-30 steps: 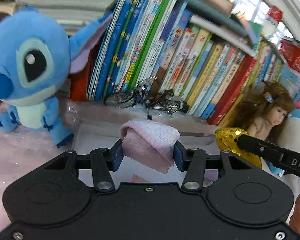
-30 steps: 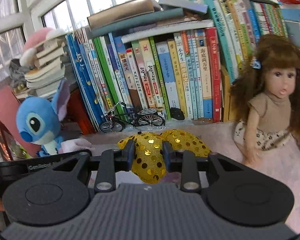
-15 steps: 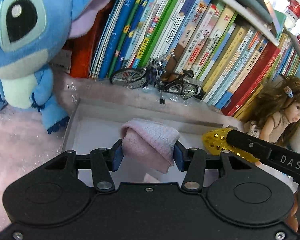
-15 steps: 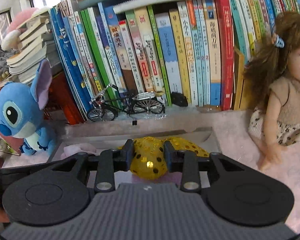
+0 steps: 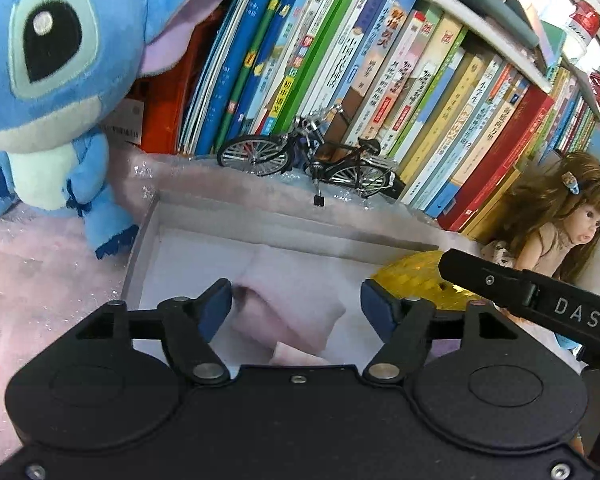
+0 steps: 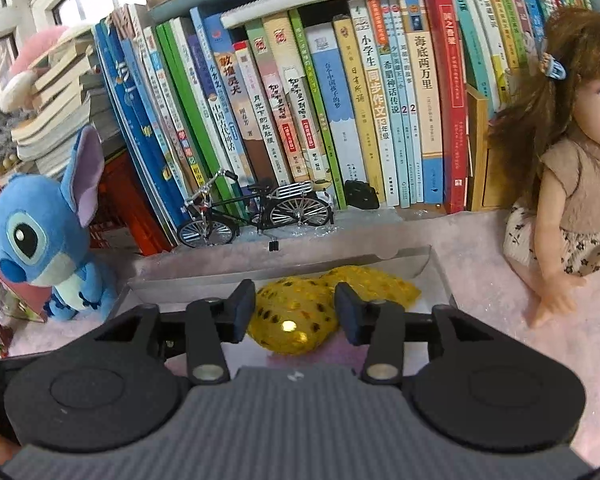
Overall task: Organize soft objects
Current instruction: 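Open left tool to drop pink cloth while right tool drops gold pouch in tray, then move left tool to beige sponge while right tool moves to green checked cloth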
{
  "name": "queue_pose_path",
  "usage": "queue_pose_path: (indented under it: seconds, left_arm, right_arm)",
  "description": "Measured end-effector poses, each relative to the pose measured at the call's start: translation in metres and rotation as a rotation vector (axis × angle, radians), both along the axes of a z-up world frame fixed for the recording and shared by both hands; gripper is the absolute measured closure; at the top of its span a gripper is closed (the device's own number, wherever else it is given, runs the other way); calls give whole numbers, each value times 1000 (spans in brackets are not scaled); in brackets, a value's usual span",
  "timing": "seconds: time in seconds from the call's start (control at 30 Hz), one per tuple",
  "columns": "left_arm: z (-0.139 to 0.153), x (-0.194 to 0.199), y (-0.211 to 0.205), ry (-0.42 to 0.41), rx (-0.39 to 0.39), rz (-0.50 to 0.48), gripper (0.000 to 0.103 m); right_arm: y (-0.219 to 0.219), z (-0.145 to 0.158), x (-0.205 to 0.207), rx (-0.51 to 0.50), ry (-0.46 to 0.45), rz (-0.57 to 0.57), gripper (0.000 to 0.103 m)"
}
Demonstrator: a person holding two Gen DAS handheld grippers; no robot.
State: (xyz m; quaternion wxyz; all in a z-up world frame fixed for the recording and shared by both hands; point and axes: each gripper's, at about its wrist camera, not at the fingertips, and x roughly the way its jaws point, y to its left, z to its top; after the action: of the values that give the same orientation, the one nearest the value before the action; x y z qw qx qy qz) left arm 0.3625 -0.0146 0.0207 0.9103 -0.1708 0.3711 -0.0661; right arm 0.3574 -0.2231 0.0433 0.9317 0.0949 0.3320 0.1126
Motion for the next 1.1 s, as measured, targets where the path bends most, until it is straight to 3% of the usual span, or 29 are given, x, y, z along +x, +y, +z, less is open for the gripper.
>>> queue_pose_path:
  seconds: [0.33, 0.7, 1.1]
  left_arm:
    - [26, -30, 0, -63, 51, -17, 24]
    - [47, -96, -6, -165, 155, -69, 19]
    - [55, -175, -9, -255, 173, -126, 17]
  right_arm:
    - [-9, 20, -27, 45, -57, -8, 28]
    - [-9, 41, -91, -75, -181, 61, 14]
    - [-6, 38, -168, -125, -268, 164, 2]
